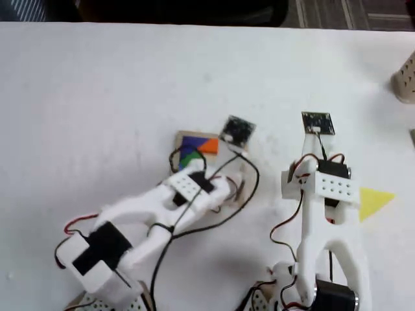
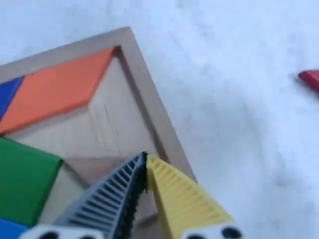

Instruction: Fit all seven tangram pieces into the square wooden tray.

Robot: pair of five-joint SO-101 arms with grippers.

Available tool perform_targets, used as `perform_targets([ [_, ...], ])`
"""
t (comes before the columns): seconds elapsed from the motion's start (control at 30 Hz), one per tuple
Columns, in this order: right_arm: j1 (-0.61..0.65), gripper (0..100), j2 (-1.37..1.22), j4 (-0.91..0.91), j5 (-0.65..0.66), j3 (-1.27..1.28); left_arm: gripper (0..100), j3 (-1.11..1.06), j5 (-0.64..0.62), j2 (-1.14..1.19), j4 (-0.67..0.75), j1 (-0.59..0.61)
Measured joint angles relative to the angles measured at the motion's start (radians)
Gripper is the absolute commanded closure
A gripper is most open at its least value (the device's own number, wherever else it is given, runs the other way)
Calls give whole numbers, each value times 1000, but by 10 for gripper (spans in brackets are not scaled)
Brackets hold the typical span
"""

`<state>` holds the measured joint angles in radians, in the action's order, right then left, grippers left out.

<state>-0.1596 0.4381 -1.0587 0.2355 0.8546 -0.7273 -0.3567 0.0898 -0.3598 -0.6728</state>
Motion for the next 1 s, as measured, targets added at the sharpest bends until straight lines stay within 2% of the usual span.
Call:
perform_targets([
  [0.3, 0, 974, 0, 0, 0, 0, 980, -3, 6, 0, -3, 28],
  [0.47, 0, 974, 0, 0, 0, 0, 980, -3, 6, 0, -75, 46],
  [0.73, 0, 974, 0, 0, 0, 0, 979, -97, 17, -160, -140, 55],
  [1.0, 0, 974, 0, 0, 0, 2, 979, -121, 17, -235, -140, 192],
])
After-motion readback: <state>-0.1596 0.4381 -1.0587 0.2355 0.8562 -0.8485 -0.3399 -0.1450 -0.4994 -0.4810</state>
